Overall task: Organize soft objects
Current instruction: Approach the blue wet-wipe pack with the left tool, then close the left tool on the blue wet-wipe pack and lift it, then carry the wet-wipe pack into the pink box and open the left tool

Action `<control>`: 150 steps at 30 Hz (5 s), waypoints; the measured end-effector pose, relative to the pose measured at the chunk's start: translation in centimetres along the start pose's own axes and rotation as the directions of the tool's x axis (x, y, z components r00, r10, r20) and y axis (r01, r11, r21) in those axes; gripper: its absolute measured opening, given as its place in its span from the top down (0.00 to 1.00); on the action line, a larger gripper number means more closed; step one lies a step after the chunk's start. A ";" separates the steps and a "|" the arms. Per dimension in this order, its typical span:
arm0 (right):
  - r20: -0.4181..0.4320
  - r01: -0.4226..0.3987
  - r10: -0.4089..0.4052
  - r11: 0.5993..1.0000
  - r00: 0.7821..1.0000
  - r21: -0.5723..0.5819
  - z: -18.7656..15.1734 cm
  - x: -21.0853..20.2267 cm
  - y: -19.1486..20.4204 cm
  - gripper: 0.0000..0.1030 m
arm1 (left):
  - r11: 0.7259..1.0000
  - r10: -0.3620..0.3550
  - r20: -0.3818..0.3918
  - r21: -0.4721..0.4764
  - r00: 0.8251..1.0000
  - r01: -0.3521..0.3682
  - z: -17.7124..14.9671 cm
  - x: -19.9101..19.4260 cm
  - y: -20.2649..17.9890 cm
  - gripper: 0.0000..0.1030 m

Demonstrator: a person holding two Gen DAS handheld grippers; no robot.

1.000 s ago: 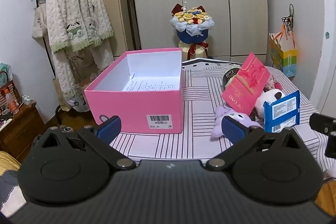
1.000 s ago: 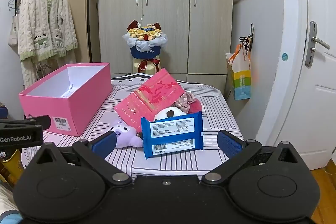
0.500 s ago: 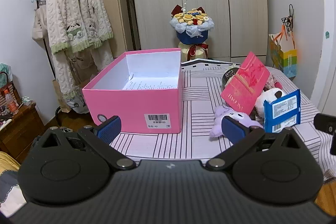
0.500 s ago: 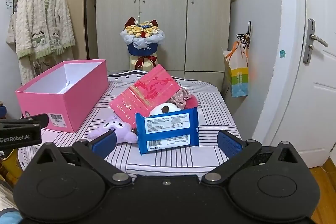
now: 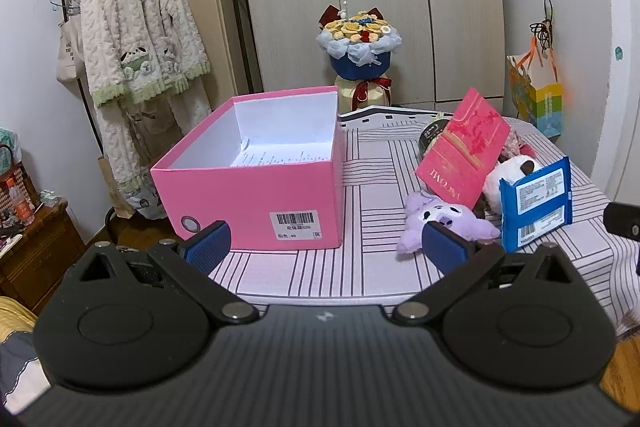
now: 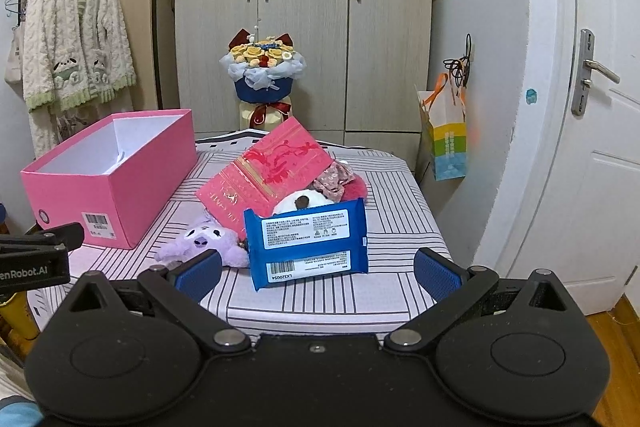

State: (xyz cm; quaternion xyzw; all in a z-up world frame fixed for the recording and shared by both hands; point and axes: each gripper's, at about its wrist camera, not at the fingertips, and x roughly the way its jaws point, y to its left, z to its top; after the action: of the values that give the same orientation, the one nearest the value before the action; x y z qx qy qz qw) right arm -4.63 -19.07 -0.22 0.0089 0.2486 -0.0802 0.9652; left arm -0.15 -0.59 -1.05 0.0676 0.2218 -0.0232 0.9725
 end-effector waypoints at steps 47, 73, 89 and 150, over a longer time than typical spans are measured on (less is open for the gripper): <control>0.183 -0.155 0.167 0.985 0.969 -0.079 -3.2 4.6 -3.2 0.00 | 0.959 -0.251 0.106 -0.105 0.962 0.261 0.0 2.8 -0.8 0.03; 0.027 -0.434 0.439 0.895 0.898 -0.106 -4.7 17.3 -7.7 0.00 | 0.828 -0.560 -0.053 -0.071 0.827 0.556 -1.2 12.7 -10.0 0.63; 0.045 -0.375 0.373 0.926 0.927 0.042 -5.2 14.9 -6.0 0.00 | 0.800 -0.594 -0.081 -0.162 0.801 0.577 -1.1 12.1 -10.7 0.67; -0.309 -0.625 0.566 0.769 0.764 -0.138 17.7 22.6 16.6 0.43 | 0.832 -0.509 -0.222 -0.373 0.832 0.409 14.5 23.5 15.9 0.65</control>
State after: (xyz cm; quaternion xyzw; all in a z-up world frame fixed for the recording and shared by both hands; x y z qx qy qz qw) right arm 25.97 -7.04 4.02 -0.0151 0.3595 0.2638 0.8949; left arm 28.44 12.77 3.61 -0.1391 0.3832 -0.2129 0.8880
